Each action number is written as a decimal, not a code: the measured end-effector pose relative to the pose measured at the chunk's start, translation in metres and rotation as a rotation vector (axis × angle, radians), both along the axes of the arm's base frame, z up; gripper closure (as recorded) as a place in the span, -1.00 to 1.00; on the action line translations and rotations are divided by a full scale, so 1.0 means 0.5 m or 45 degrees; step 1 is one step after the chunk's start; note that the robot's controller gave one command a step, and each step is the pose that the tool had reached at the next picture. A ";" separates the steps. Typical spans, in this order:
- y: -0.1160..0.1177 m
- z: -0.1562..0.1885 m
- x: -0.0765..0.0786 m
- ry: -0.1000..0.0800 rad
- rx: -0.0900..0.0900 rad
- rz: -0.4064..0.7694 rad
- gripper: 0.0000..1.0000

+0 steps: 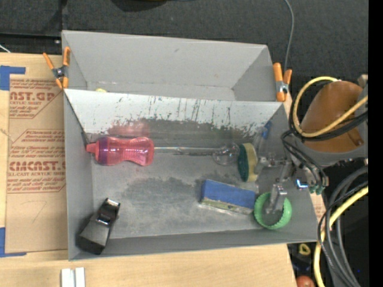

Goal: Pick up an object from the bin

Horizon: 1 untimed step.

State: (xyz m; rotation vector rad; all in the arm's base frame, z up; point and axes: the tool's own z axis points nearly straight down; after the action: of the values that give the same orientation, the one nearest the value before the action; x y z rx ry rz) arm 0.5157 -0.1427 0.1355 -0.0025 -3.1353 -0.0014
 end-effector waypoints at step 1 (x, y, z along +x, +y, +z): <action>0.002 0.009 0.004 -0.009 -0.002 0.003 -1.00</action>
Offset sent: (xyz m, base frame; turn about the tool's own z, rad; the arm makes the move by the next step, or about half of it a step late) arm -0.0156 0.0380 -0.0655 0.0951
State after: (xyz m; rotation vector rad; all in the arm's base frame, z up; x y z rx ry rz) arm 0.5176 -0.1419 0.1401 0.0008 -3.1427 0.0007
